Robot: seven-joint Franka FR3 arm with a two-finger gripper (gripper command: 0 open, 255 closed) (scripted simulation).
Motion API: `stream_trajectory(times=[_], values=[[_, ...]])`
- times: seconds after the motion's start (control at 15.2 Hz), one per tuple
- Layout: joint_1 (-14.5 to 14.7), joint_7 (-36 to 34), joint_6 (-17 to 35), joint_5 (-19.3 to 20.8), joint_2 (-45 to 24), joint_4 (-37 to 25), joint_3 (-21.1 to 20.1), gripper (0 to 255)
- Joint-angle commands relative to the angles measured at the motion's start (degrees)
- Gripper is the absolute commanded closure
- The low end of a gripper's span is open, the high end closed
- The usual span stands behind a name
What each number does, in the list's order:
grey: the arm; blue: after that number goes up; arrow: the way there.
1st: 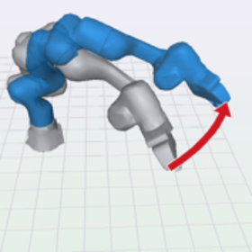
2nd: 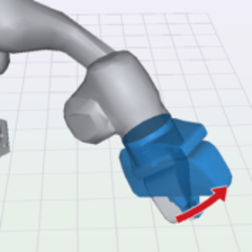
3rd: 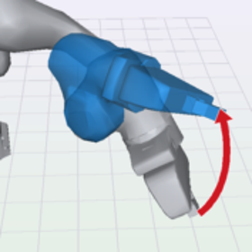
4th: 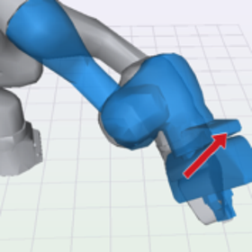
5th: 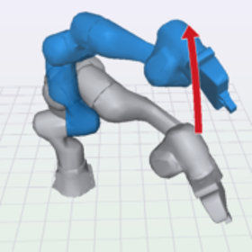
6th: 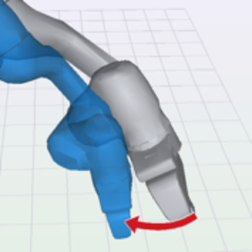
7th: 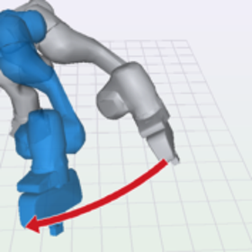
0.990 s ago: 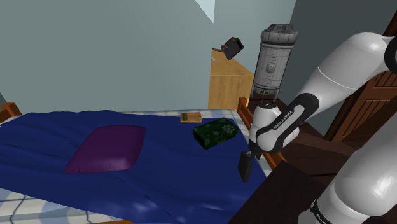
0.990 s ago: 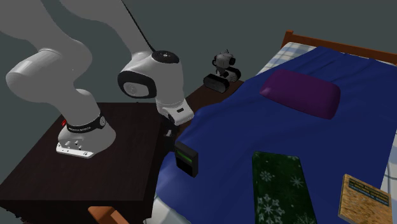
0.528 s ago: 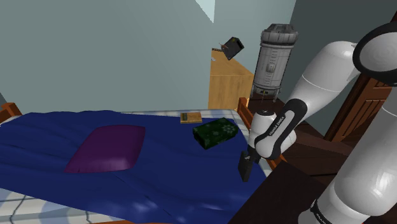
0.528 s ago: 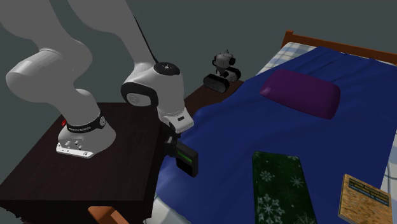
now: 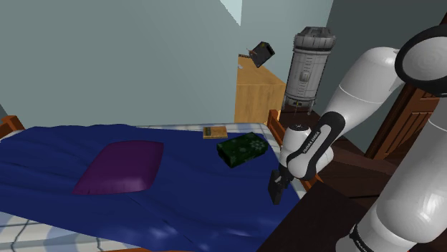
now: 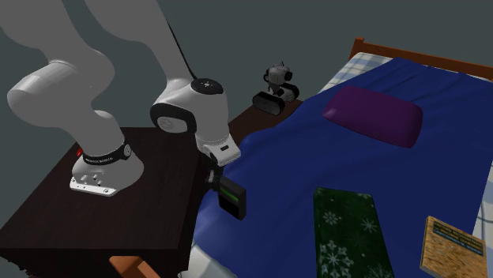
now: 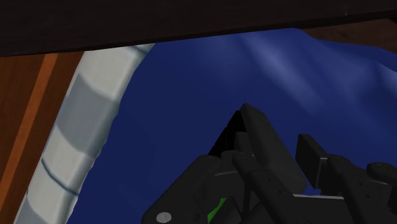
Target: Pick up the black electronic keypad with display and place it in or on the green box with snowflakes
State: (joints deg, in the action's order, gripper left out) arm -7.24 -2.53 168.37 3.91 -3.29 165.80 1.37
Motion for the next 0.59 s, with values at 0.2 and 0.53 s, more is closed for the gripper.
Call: stream_trajectory(times=[0.2,0.53], values=[[0.0,0.0,0.0,0.0,0.0,0.0,0.0,255],[0.0,0.2,-1.1,-0.2,1.3,0.2,-0.1,255]])
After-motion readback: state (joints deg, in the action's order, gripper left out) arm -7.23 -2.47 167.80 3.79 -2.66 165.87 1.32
